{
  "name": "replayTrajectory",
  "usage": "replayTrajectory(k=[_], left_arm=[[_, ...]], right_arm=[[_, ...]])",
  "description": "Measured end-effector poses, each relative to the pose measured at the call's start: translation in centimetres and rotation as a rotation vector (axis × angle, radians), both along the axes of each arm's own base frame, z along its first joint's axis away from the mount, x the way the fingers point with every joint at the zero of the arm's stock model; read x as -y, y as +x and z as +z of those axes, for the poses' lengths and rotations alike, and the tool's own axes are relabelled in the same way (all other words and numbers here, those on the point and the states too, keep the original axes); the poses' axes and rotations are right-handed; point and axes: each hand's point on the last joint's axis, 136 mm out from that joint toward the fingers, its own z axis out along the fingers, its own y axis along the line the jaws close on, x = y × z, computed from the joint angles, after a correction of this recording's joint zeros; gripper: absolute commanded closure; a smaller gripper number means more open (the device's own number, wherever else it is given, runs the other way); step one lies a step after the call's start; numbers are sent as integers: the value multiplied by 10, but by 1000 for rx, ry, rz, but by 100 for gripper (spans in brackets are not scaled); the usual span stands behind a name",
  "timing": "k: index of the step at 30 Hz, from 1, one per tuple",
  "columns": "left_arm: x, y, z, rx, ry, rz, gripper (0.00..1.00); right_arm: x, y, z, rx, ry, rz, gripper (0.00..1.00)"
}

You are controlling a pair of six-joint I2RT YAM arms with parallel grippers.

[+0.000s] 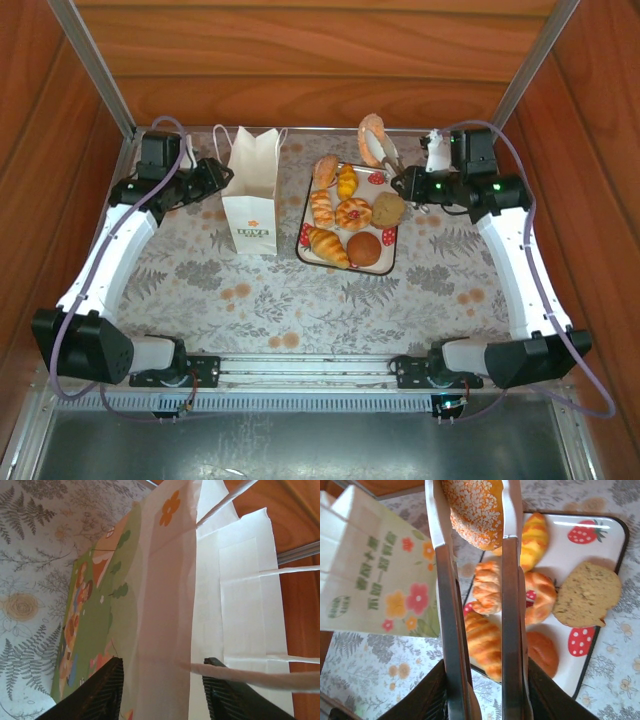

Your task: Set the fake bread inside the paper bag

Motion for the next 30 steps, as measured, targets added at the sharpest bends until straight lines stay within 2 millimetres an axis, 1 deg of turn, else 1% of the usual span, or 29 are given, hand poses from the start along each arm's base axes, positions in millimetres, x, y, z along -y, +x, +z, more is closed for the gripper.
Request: replayTrajectory(k=[4,6,11,14,16,19,22,26,30], left_arm=[[2,5,-5,-19,-6,0,62],[2,7,-6,-24,-10,3,65],[3,10,-5,-18,-19,11,72],[3,11,-3,-14,-27,17,78],[3,12,-2,-11,-33,22,82],[3,13,-1,-9,-38,25,85],[3,13,-1,-8,-41,31,87],[3,13,1,-8,-47,41,88],[2,12,2,4,-51,63,91]], right_arm=[[-17,-14,31,64,26,52,66],[-23,-18,48,102,39,71,66],[-41,-27,97,220,73,122,66],[-57,-32,118,271,97,168,67],[-72,-36,127,292,113,211,67],[-96,-42,134,304,132,276,66],[-124,-47,132,302,139,343,66],[-159,-53,121,279,133,419,66],[-187,-57,104,235,120,463,66]])
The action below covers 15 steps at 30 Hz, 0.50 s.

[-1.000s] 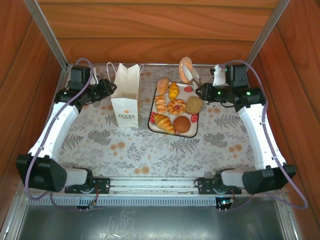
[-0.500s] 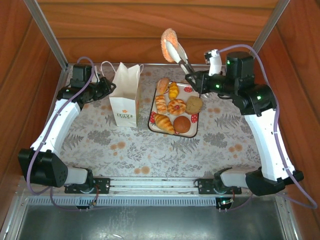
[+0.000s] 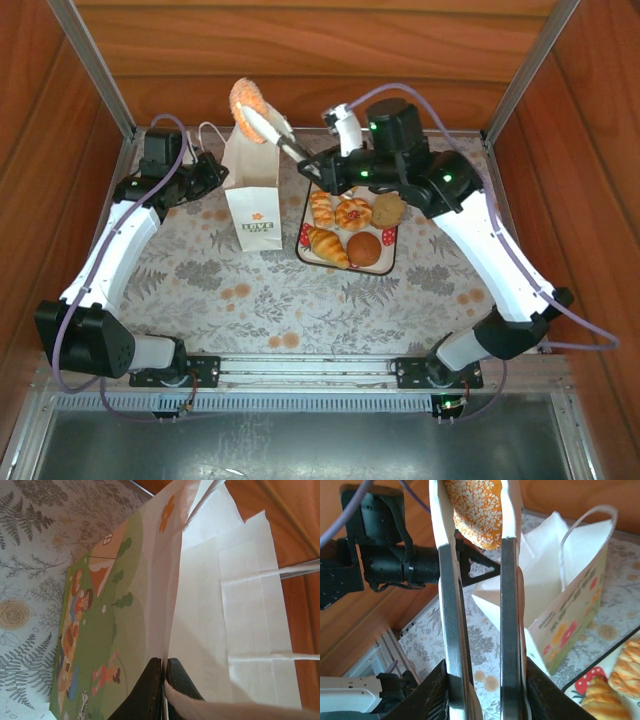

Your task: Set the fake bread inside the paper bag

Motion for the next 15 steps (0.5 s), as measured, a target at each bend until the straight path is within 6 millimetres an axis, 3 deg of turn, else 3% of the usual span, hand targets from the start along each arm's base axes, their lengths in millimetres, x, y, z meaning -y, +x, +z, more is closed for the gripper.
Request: replayTrajectory(k=[7,15], left_arm=[[-2,-2,-3,7,0,28,92],[-5,-3,-3,18,5,45,93]], right_arm=[[-30,9,-31,-49,-57,8,66],[-39,24,-56,-67,-123,-35,66]])
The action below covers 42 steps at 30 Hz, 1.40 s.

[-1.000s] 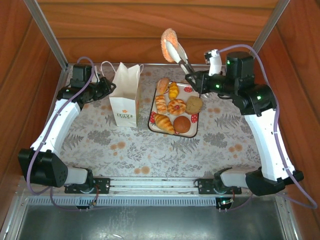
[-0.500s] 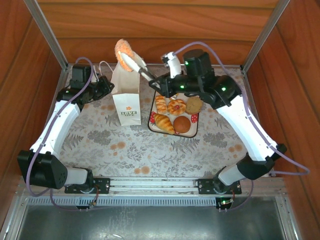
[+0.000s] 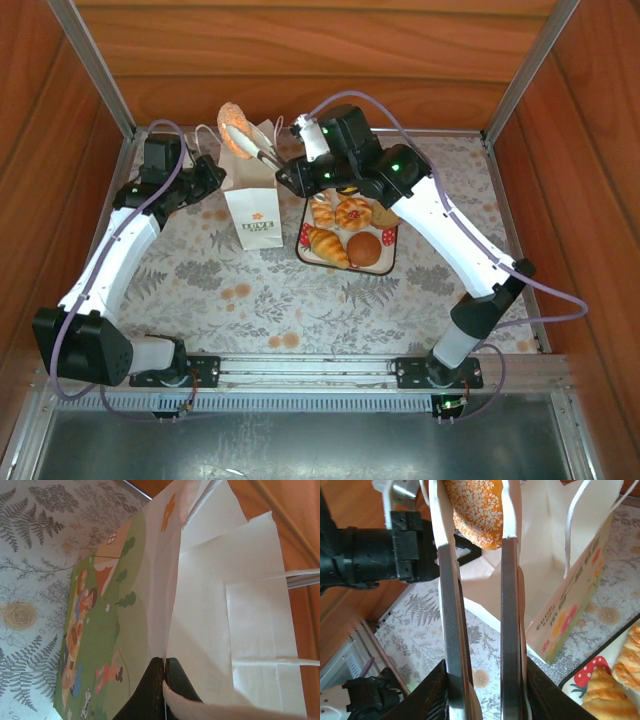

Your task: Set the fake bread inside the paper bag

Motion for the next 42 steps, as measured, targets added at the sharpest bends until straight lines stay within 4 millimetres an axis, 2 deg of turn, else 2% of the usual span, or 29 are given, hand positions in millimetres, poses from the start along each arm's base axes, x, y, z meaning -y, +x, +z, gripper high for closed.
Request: replayTrajectory(k=[9,14,21,31,42], left_arm=[[-1,0,3,12,1,8,93],[-2,-1,5,16,0,8,93],[-2,-1,5,17,1,8,93],[-2,-1,3,19,0,8,96],[0,-4,5,28,5,-3,97]], right_arm=[[0,5,-31,-51,-80,-16,64],[1,6,-55,-91,-136,-23,63],[8,5,-75,-118,-193,-40,59],[10,8,-79,-111,-208,-52,47],[9,8,-75,-102,-196,-52,47]])
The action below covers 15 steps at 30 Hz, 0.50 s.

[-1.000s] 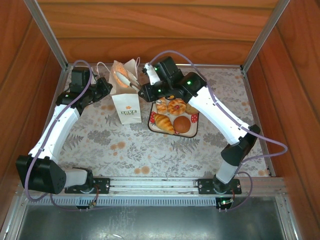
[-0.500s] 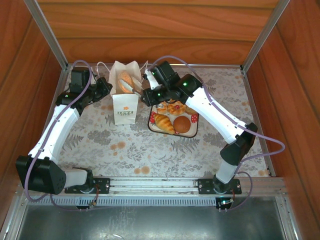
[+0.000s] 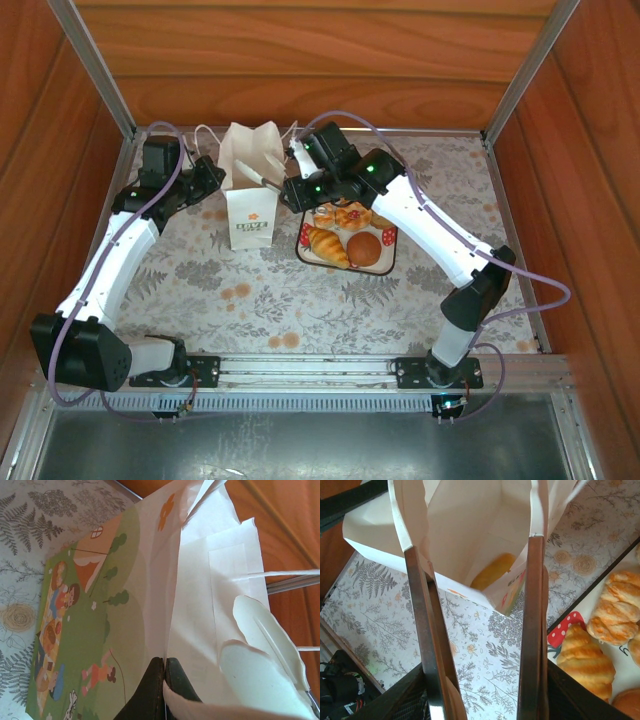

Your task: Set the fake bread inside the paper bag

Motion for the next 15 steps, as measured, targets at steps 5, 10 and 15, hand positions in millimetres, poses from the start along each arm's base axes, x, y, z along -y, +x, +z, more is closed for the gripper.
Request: replayTrajectory(k=[5,10,15], left_arm=[[0,0,-1,-2,1,-2,97],[0,0,-1,-2,1,-2,97],[0,-1,-1,-3,2,-2,97]], right_arm=[[2,-2,7,10,14,2,47],[4,-3,18,26,31,3,48],[8,-2,34,58,58,2,48]])
